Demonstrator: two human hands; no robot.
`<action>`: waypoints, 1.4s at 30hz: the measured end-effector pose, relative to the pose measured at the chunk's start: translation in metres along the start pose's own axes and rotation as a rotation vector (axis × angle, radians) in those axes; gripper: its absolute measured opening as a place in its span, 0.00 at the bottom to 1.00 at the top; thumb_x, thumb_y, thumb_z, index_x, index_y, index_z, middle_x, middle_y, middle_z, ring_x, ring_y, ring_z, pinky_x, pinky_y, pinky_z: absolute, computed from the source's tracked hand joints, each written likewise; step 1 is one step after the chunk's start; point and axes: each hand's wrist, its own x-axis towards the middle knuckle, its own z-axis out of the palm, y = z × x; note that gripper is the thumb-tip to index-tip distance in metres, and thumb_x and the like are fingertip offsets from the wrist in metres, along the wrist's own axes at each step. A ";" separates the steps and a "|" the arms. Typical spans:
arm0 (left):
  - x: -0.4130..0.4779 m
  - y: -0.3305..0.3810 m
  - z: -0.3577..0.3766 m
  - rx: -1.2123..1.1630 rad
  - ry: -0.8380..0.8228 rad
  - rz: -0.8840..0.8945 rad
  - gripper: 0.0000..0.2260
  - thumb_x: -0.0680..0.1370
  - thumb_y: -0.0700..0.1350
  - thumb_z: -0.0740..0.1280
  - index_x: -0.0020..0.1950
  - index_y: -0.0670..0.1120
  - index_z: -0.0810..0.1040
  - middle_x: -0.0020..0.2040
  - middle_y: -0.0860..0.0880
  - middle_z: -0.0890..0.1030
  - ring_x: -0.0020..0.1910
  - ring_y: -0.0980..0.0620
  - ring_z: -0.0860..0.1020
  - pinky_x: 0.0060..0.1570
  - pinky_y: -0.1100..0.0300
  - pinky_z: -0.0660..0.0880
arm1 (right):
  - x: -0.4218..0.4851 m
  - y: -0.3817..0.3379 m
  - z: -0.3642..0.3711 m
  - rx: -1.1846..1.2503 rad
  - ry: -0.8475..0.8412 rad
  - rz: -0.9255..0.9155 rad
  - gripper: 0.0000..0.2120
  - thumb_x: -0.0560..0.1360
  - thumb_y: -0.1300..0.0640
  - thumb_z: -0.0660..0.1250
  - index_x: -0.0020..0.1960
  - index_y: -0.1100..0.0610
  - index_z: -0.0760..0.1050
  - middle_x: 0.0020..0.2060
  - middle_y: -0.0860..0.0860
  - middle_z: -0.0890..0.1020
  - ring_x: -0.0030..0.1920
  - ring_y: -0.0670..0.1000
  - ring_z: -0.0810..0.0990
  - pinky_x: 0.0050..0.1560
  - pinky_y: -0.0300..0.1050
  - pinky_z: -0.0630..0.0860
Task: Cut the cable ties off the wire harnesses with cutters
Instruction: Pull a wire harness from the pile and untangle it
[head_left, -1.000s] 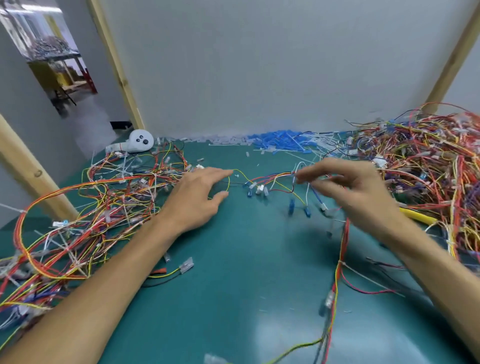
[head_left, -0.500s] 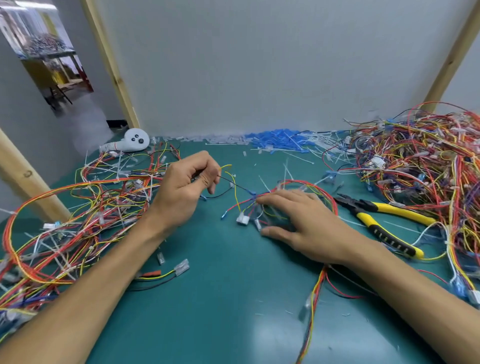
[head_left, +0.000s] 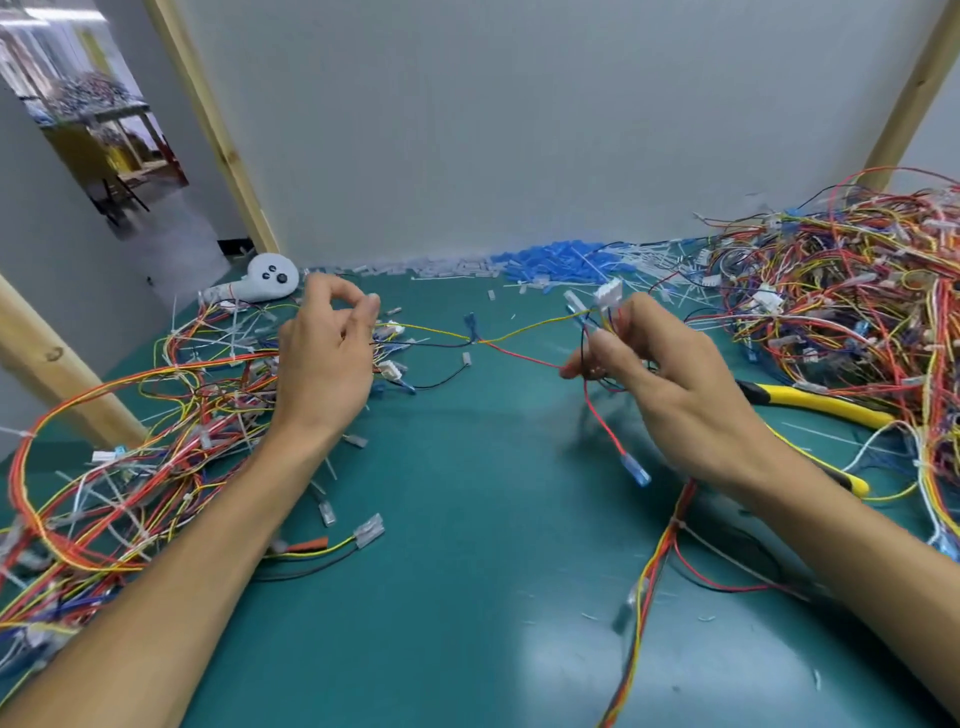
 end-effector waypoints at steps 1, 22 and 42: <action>-0.001 0.000 0.000 -0.009 -0.017 0.007 0.09 0.85 0.51 0.63 0.51 0.47 0.74 0.29 0.51 0.79 0.26 0.54 0.71 0.32 0.53 0.70 | 0.000 0.000 -0.001 0.081 0.024 0.009 0.12 0.87 0.55 0.62 0.49 0.61 0.67 0.40 0.52 0.86 0.47 0.54 0.86 0.54 0.58 0.80; -0.034 0.045 0.009 -0.005 -0.450 0.544 0.08 0.78 0.47 0.72 0.45 0.42 0.85 0.31 0.52 0.77 0.30 0.52 0.71 0.36 0.62 0.67 | 0.001 -0.005 -0.007 0.146 -0.102 0.043 0.11 0.83 0.57 0.70 0.52 0.66 0.78 0.42 0.56 0.88 0.45 0.53 0.87 0.53 0.55 0.80; -0.028 0.046 -0.008 -0.388 -0.405 0.230 0.15 0.83 0.53 0.64 0.45 0.45 0.82 0.27 0.57 0.64 0.26 0.56 0.58 0.28 0.63 0.55 | -0.004 -0.002 0.014 -0.652 -0.406 -0.207 0.11 0.78 0.39 0.73 0.52 0.45 0.81 0.46 0.41 0.74 0.50 0.47 0.69 0.50 0.52 0.68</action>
